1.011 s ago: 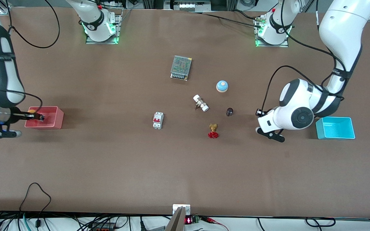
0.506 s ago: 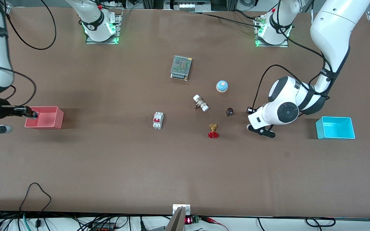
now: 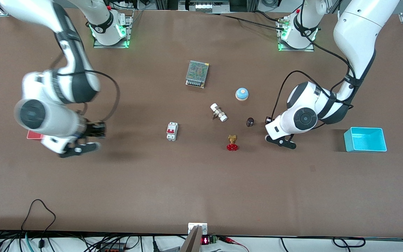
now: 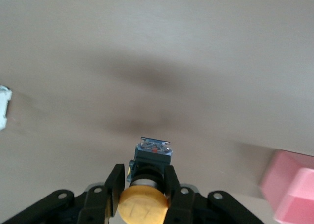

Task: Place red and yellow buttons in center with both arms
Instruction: 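Lift the yellow button with the right gripper while the left gripper carries the red button, then lower both buttons onto the table center and open both grippers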

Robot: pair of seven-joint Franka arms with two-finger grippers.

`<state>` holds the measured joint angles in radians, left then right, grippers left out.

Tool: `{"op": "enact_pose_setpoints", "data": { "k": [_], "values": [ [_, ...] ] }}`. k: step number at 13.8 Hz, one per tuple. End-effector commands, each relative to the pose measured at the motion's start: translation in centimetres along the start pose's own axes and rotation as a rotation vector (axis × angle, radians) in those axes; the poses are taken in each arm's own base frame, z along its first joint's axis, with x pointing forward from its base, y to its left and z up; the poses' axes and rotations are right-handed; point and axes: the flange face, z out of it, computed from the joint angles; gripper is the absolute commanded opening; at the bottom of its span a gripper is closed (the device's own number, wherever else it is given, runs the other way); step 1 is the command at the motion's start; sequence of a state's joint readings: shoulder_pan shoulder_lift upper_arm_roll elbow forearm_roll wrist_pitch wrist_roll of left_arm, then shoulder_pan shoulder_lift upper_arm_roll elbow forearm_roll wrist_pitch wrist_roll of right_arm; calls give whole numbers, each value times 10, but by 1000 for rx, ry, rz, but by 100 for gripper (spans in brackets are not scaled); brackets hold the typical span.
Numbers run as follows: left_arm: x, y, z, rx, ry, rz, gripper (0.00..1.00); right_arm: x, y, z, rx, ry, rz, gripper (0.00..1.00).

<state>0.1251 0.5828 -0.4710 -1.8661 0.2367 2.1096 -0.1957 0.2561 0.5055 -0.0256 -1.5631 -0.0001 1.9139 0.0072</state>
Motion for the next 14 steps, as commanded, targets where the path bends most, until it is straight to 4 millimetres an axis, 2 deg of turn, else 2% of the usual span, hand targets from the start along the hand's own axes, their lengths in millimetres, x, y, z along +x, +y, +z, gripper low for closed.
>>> {"op": "enact_pose_setpoints", "data": {
  "k": [1, 2, 3, 4, 5, 8, 11, 14],
  "values": [
    [-5, 12, 4, 28, 22, -5, 26, 15, -34, 32, 77, -3, 161, 2],
    [-7, 13, 8, 25, 30, -5, 27, 18, -46, 42, 80, -1, 189, 2],
    [-7, 10, 10, 23, 29, -10, 33, 20, -63, 49, 74, 4, 204, 2],
    [-7, 6, 10, 22, 29, -16, 57, 21, -74, 60, 65, 0, 240, 2],
    [-6, 3, 12, 19, 25, -24, 100, 22, -79, 69, 60, -7, 298, 2],
    [-8, -2, 20, 14, 5, -64, 100, 22, -85, 88, 53, -36, 352, 3],
    [-7, -3, 20, 14, 6, -65, 100, 23, -84, 109, 46, -64, 362, 3],
    [-7, -1, 19, 13, 9, -92, 100, 23, -82, 114, 43, -72, 373, 3]
  ]
}}
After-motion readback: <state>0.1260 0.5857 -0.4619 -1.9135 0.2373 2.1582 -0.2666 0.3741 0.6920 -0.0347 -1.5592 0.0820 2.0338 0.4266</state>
